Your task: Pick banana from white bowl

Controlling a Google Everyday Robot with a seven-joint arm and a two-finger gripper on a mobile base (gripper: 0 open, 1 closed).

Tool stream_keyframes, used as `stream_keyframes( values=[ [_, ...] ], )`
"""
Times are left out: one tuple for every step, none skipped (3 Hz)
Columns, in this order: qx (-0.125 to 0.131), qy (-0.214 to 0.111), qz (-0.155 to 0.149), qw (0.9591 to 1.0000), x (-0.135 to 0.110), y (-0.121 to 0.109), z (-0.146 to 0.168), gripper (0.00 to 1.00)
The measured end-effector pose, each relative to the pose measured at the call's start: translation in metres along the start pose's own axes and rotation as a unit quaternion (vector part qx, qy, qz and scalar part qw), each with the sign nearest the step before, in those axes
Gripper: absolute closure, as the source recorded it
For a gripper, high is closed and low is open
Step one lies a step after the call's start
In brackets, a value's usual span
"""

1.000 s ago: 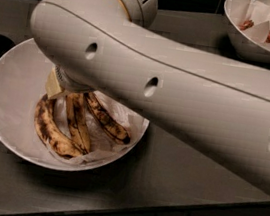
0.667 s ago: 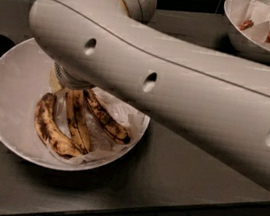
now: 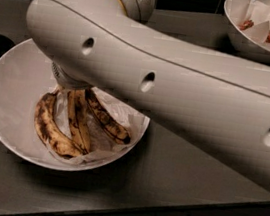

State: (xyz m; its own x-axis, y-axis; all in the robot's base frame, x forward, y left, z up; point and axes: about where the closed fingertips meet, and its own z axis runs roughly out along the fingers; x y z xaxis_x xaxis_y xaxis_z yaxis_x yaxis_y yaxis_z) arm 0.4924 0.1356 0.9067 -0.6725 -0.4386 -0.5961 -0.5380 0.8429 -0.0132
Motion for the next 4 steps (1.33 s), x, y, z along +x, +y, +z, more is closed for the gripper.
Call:
stream_keyframes(
  values=[
    [0.0,0.0,0.0,1.0,0.0,0.0,0.0,0.78],
    [0.0,0.0,0.0,1.0,0.0,0.0,0.0,0.96],
    [0.0,0.0,0.0,1.0,0.0,0.0,0.0,1.0],
    [0.006,-0.023,-0.002,0.9997,-0.003,0.005,-0.026,1.0]
  ],
)
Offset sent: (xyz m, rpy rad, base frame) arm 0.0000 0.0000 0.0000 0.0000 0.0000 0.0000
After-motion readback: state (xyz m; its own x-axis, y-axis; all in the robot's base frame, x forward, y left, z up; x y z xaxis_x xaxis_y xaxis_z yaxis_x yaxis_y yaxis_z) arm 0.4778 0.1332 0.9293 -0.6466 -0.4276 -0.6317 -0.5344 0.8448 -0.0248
